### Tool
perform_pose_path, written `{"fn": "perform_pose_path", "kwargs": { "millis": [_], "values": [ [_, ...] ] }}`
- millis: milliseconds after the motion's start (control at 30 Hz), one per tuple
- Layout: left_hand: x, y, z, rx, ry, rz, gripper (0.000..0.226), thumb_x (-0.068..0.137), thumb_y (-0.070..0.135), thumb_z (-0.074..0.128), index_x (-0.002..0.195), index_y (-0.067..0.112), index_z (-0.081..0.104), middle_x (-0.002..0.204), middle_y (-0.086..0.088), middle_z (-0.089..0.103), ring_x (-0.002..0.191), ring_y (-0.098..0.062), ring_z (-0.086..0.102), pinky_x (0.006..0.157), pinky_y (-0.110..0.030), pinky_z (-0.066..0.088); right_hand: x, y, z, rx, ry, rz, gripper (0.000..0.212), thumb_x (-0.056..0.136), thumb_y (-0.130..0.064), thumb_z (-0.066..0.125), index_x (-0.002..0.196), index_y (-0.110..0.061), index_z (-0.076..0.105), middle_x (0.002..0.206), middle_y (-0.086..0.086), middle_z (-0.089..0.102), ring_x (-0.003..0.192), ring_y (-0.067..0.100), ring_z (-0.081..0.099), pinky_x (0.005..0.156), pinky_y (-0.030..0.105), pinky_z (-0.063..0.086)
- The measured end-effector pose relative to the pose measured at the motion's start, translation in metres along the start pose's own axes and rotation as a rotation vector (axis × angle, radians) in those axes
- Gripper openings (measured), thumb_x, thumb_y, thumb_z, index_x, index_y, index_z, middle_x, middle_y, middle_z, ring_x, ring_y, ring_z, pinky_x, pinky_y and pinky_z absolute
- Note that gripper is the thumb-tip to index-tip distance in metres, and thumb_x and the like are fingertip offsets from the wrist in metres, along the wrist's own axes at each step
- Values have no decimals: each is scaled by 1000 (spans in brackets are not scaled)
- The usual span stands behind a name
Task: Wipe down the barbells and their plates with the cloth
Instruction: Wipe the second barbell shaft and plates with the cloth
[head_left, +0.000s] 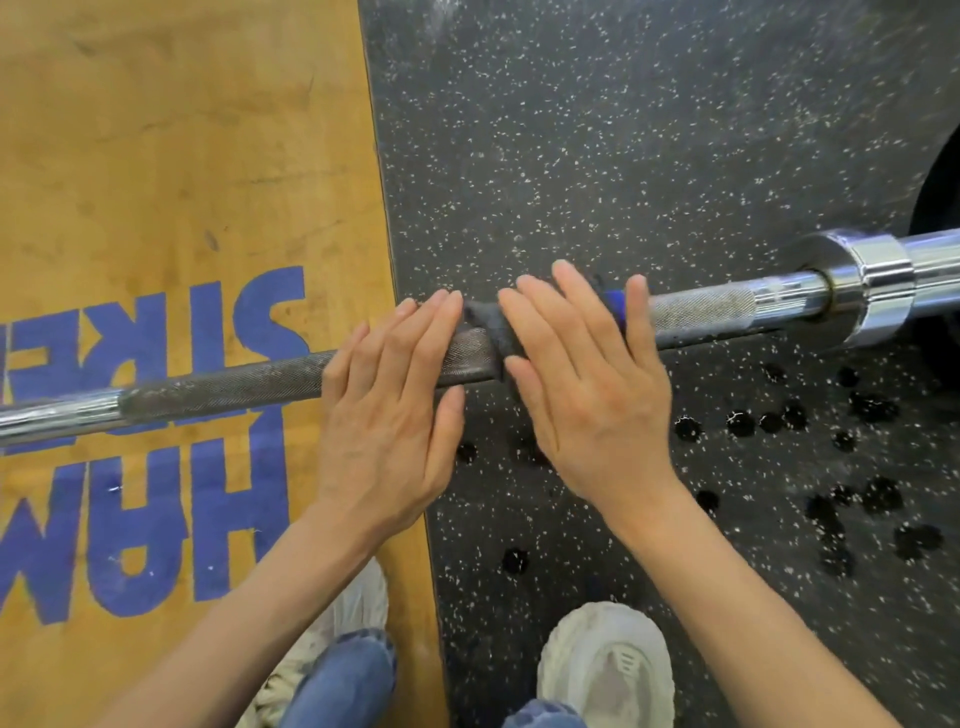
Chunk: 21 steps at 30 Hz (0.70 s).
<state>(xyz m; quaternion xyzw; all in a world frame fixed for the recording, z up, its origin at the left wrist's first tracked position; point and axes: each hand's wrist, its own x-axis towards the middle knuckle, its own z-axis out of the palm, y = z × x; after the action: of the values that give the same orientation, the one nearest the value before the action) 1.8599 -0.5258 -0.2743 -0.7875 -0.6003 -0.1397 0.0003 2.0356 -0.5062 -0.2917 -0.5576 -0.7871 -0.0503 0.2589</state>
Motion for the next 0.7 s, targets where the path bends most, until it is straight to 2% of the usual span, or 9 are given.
{"fn": "perform_pose_path", "kwargs": {
  "millis": [67, 167, 267, 367, 433, 533, 633, 700],
  "values": [
    [2, 1, 1, 4, 12, -4, 58, 98, 30, 38, 153, 11, 36, 150, -2, 45, 141, -21, 36, 120, -31, 11, -6, 24, -5, -23, 46, 134, 46, 111, -28, 27, 139, -6, 56, 145, 9, 56, 144, 30, 40, 126, 42, -2],
    [5, 2, 4, 16, 27, -5, 58, 98, 31, 38, 152, 11, 38, 146, -1, 46, 134, -21, 39, 118, -32, 15, -3, -4, 2, 72, 107, 319, 46, 109, -27, 27, 142, -8, 52, 152, 7, 48, 149, 32, 28, 124, 48, -3],
    [7, 0, 3, 3, 20, -16, 56, 98, 31, 37, 151, 11, 40, 142, -3, 50, 124, -22, 43, 115, -36, 19, -4, -32, 20, 110, 86, 198, 45, 109, -27, 27, 148, -12, 42, 156, 6, 43, 151, 28, 23, 125, 48, -5],
    [10, -1, 3, 6, 19, -29, 56, 98, 31, 37, 150, 11, 41, 136, 0, 49, 118, -22, 43, 113, -35, 19, -11, 5, 20, -14, 68, 30, 46, 110, -29, 26, 152, -12, 34, 159, 6, 38, 155, 20, 12, 124, 44, -7],
    [14, -1, 4, 6, 20, -39, 55, 98, 31, 37, 149, 11, 43, 131, 1, 50, 115, -22, 44, 112, -35, 19, -14, 24, 16, -15, 101, 105, 48, 110, -29, 24, 153, -10, 33, 158, 8, 37, 155, 17, 6, 124, 43, -7],
    [19, 0, 4, 6, 11, -61, 54, 98, 31, 36, 147, 11, 45, 125, -3, 56, 113, -23, 45, 110, -35, 21, -7, 1, 22, 94, 141, 261, 48, 108, -28, 25, 151, -9, 33, 158, 8, 35, 155, 17, -1, 123, 48, -8],
    [24, 0, 2, 15, 12, -73, 51, 99, 30, 34, 145, 10, 49, 120, -4, 58, 110, -22, 44, 103, -39, 27, -4, -18, 31, 120, 101, 143, 49, 107, -27, 32, 154, -11, 29, 159, 5, 33, 155, 17, -2, 123, 47, -9],
    [29, -1, 2, 25, 21, -80, 50, 99, 28, 35, 142, 10, 52, 117, -6, 59, 108, -23, 44, 99, -40, 28, -3, 4, 30, 49, 79, 15, 49, 109, -27, 30, 155, -12, 27, 159, 5, 32, 155, 16, 0, 123, 44, -10]
  ]
}}
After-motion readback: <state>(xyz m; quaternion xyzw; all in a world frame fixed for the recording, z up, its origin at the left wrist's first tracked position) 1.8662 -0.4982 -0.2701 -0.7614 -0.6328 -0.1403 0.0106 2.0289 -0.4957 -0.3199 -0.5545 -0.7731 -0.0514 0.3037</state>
